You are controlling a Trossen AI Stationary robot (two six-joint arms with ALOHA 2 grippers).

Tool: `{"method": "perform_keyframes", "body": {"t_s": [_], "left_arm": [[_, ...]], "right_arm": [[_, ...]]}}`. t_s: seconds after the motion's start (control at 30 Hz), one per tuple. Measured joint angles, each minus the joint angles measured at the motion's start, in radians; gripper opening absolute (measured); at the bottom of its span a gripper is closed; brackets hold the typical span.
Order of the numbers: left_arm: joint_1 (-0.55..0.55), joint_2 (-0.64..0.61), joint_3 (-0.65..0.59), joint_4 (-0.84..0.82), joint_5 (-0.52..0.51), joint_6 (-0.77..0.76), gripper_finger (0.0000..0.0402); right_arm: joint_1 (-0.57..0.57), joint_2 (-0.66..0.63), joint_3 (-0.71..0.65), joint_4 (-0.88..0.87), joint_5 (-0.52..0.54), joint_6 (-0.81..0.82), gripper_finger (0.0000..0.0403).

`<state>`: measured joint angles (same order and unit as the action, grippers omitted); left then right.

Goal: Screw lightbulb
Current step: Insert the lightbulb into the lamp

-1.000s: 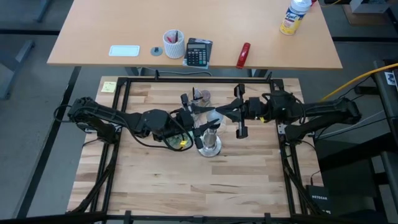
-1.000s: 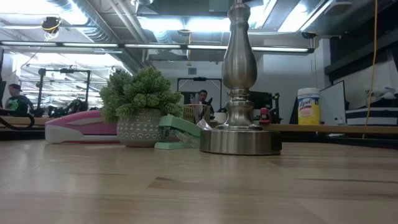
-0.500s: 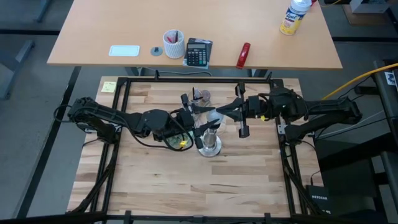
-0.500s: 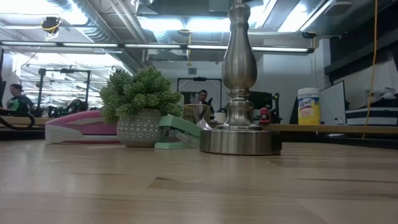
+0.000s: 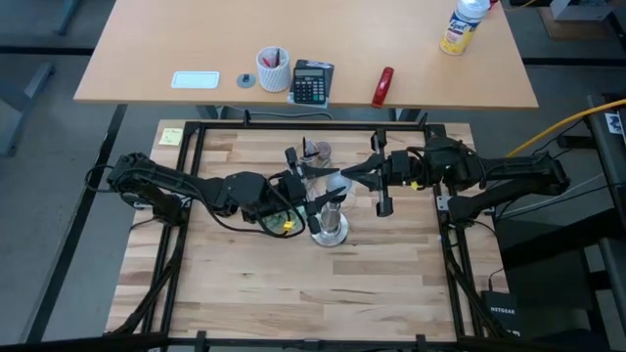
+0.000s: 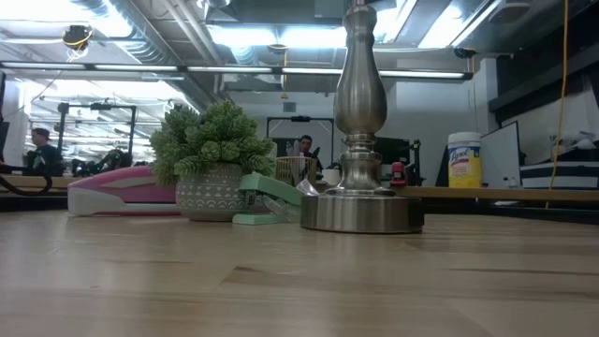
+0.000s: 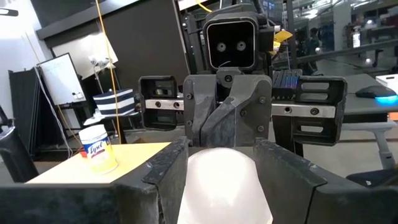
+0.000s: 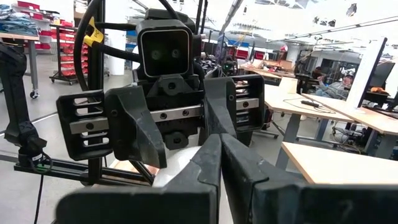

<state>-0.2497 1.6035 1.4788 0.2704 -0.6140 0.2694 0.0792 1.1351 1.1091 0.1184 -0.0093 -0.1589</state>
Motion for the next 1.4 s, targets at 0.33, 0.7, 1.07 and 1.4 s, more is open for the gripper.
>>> {"method": "perform_keyframes", "body": {"t_s": [0.33,0.7,1.07,1.4], "left_arm": [[0.000,0.000,0.000,0.025,0.000,0.006,0.0175],[-0.035,-0.041,0.000,0.058,-0.002,0.053,0.0175],[-0.109,-0.045,0.000,-0.109,0.002,-0.032,0.0140],[-0.089,-0.045,0.000,-0.189,-0.027,-0.112,0.0057]], "right_arm": [[0.000,0.001,0.000,0.001,0.001,0.000,0.0017],[0.000,0.001,-0.001,0.003,0.002,0.000,0.0017],[0.000,0.002,-0.001,0.005,0.002,0.000,0.0017],[0.000,0.002,-0.001,0.006,0.002,0.000,0.0017]]}}
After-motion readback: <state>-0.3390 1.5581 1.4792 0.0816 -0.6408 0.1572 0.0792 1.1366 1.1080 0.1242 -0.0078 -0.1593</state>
